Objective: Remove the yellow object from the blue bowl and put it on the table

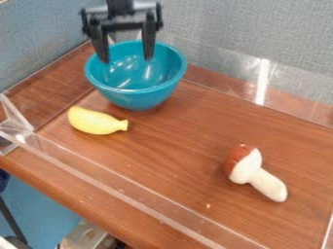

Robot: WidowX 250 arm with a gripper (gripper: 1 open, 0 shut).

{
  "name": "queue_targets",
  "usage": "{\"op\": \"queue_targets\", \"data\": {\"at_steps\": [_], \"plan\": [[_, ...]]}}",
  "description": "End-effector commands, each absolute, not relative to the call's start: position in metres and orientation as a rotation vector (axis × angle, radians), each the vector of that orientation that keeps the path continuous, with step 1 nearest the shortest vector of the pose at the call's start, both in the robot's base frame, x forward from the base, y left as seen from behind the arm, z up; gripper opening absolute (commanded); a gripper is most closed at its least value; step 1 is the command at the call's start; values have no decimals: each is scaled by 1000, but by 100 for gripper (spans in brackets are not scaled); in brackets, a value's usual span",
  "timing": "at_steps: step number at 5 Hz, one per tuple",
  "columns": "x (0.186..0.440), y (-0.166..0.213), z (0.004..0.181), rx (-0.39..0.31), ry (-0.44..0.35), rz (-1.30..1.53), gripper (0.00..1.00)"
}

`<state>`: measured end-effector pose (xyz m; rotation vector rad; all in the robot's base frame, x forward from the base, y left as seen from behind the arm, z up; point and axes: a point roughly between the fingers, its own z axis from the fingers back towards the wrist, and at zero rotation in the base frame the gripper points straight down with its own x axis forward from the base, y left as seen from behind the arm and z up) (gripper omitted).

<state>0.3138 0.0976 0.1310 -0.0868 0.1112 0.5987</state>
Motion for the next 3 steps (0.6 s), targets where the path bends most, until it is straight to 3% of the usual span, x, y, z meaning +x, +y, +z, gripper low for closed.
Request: {"op": "queue_targets", "data": {"at_steps": [1,2,3], "plan": [[305,105,142,-68,33,638,100],[300,105,125,-52,44,667,100],[299,105,117,-45,51,681,0]]}}
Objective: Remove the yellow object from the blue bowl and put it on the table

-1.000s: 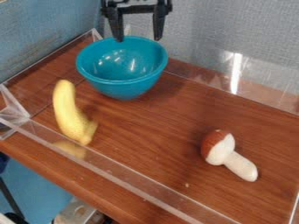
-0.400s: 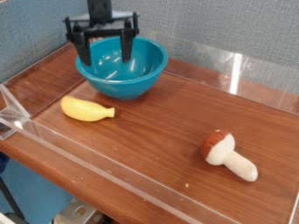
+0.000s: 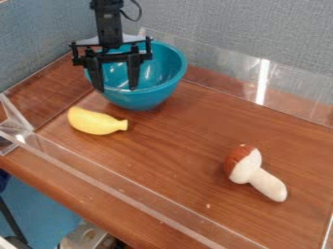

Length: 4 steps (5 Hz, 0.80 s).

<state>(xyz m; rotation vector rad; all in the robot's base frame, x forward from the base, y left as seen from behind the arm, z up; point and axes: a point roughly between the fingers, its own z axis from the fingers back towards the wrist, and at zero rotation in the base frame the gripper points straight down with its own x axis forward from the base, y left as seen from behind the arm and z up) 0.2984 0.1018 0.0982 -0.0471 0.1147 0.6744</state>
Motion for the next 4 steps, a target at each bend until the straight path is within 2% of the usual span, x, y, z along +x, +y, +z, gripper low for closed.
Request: {"op": "queue_targets", "data": {"at_steps": [1,4], "plan": [[299,106,117,-46,53,684,0],[296,93,181,-175,32,781,0]]}}
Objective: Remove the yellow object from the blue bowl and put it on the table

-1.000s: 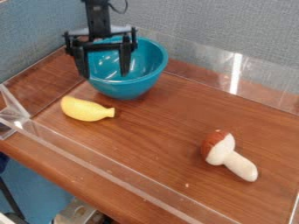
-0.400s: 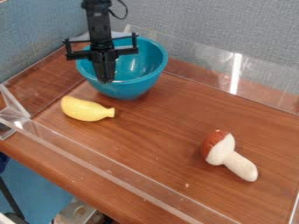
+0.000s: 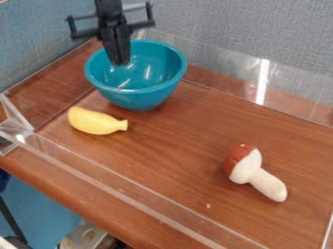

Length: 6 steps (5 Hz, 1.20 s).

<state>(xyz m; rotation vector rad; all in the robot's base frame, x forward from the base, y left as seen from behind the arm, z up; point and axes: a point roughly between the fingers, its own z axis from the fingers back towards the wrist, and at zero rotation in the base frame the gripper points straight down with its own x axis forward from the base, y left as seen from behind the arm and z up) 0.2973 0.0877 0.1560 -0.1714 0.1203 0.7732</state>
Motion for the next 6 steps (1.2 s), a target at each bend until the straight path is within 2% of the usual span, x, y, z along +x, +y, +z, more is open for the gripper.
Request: {"op": "queue_targets", "data": {"at_steps": [1,3,4,6], "plan": [[298,78,193,-213,36,801,0],[249,98,177,-166,8,903,0],[234,118,164,-134,-11,979,0],[225,127,135,-69,-12,1089,0]]}}
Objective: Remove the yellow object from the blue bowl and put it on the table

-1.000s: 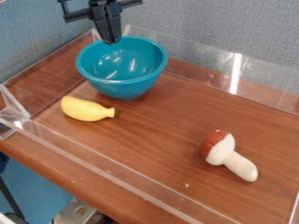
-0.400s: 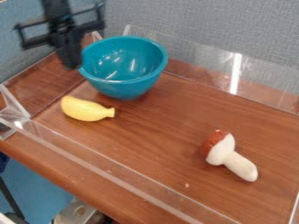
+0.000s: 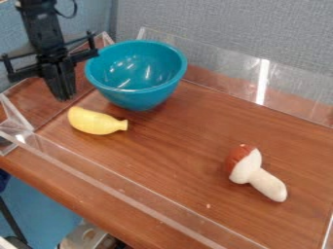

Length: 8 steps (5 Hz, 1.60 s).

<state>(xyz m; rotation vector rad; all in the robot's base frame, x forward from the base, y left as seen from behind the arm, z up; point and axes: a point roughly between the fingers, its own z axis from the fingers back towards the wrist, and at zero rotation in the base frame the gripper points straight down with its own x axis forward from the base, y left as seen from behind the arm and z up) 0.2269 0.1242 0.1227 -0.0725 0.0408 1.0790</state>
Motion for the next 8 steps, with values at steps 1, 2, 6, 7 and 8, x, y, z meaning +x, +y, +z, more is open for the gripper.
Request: {"op": "queue_targets", "data": {"at_steps": [1,2,6,7,8], "plan": [[227,127,131,-61,-10,1105,0],[229,127,124,-50,-9,1126,0],[241,123,95,-8,-6,1206,0],[245,124,83,8,-14,1232,0],[249,125,72,17,-28,1260,0]]}}
